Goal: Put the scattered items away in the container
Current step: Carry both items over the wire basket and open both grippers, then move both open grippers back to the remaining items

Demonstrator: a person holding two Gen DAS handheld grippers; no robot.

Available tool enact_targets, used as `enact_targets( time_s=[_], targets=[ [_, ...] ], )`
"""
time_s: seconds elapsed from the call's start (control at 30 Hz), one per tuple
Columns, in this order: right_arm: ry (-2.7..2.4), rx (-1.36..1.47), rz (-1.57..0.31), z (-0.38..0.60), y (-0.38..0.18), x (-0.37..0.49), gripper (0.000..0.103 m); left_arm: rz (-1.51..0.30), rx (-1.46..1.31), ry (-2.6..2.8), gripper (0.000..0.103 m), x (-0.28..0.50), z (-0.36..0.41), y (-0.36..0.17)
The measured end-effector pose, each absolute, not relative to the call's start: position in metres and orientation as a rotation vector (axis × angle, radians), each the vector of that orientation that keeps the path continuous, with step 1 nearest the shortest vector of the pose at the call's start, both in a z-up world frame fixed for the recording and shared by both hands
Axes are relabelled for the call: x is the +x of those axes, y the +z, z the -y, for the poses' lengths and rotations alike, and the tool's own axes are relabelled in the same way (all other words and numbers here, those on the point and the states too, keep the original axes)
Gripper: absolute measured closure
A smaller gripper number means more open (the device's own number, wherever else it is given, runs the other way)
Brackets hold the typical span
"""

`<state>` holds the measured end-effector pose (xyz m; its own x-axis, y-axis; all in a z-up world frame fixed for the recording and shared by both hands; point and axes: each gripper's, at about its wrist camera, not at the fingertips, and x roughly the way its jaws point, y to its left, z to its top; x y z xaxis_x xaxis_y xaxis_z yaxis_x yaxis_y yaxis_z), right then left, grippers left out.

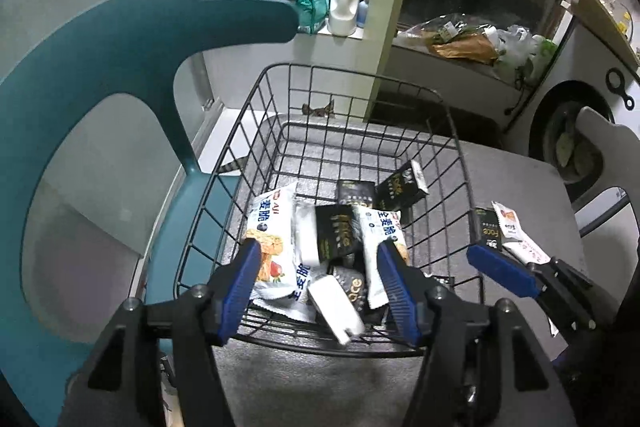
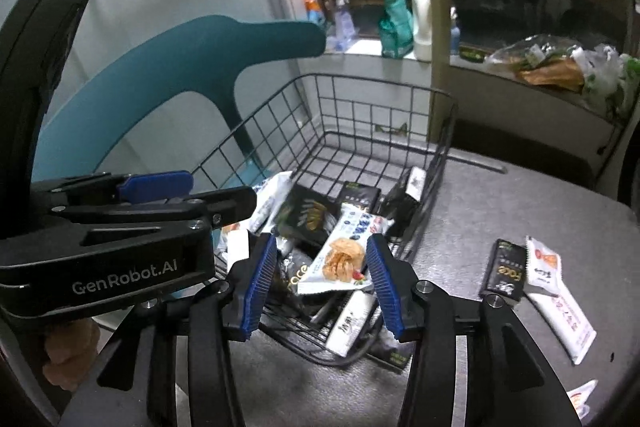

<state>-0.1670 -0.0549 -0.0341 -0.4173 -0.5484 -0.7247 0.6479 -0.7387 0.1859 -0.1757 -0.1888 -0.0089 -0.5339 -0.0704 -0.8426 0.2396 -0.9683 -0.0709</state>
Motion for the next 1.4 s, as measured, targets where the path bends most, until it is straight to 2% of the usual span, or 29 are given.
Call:
enact_targets(
  time_s=[0.5,0.63,0.83,1.1,1.4],
  targets=[
    [-2.332,1.065,-0.13,-0.065,-0.024,-0.164,0.055,-0.172,1.428,-2.736,0.037,-0.169,0.08,0.01],
    [-2.406,1.122,-0.149,-0.114,-0.04,-0.168,0.05,-0.195,1.457,-2.796,0.027,-0.17,0.038,0.003],
    [-2.442,1.241,-0.133,-0.171,-0.082,-0.182,0.05,-0.112,1.549,-2.807,0.025,-0.178,-0.015,-0.028],
    [-2.428,1.316,-0.134,-0.184,-0.127,-0.206,0.05,-0.096,1.659,-2.731,0.025,-0.2,-0.028,-0.076],
    [-2.377,1.263,-0.255,-0.171,-0.156,-0.251,0.05,-0.153,1.735,-2.708,0.025,-0.215,-0.021,-0.101]
  ],
)
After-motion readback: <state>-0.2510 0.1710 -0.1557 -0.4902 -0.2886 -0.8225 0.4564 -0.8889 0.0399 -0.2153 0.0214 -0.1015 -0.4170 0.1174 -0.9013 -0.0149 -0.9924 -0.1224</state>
